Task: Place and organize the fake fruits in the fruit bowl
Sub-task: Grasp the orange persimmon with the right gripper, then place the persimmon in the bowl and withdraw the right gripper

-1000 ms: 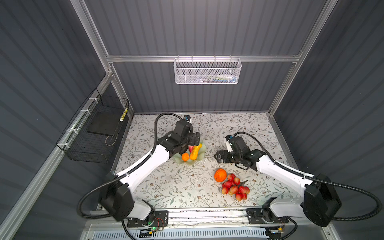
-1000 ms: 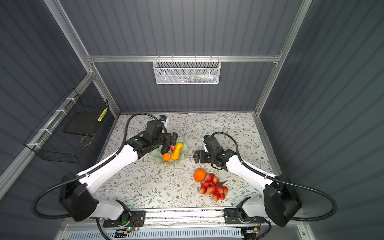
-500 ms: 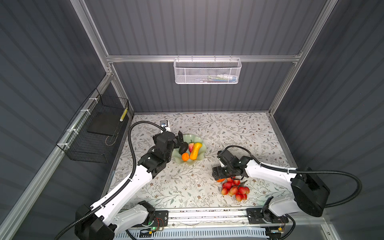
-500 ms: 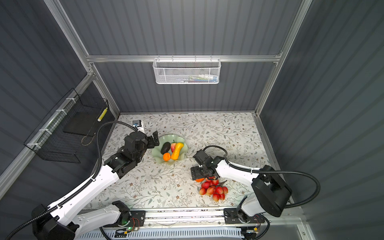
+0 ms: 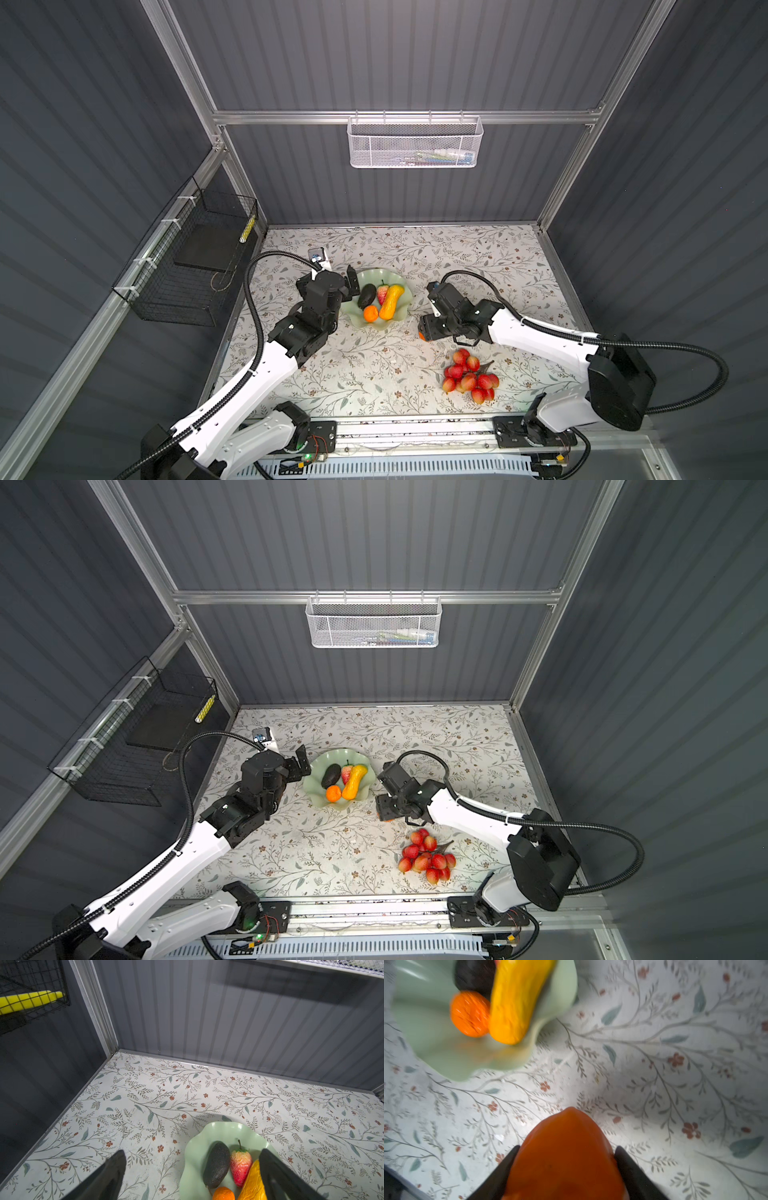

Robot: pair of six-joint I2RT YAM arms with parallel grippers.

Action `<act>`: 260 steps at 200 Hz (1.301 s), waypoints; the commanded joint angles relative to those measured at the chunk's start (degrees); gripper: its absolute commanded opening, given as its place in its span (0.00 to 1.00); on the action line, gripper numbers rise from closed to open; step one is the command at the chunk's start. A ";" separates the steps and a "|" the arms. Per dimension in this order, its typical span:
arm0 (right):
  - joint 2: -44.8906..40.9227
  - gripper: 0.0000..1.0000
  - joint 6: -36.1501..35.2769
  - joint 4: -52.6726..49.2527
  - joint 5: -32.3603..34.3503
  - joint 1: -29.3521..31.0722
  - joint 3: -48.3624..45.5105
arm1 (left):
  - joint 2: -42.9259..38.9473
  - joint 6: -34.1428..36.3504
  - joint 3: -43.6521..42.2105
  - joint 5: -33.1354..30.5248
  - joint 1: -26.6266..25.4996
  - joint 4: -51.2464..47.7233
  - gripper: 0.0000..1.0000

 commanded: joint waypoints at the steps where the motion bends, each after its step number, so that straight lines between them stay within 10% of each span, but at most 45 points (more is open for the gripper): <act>1: 0.82 0.51 -2.33 4.51 -1.48 0.28 5.85 | -2.81 -2.49 -1.54 -3.49 0.39 -1.13 1.00; 142: 34.47 0.57 0.56 13.09 -13.04 1.60 33.55 | -10.28 -6.13 -4.98 -6.87 0.49 -5.56 1.00; 260: 17.38 0.97 1.22 16.77 -6.98 -4.29 23.98 | -7.11 -6.17 -1.98 0.76 0.48 -3.80 1.00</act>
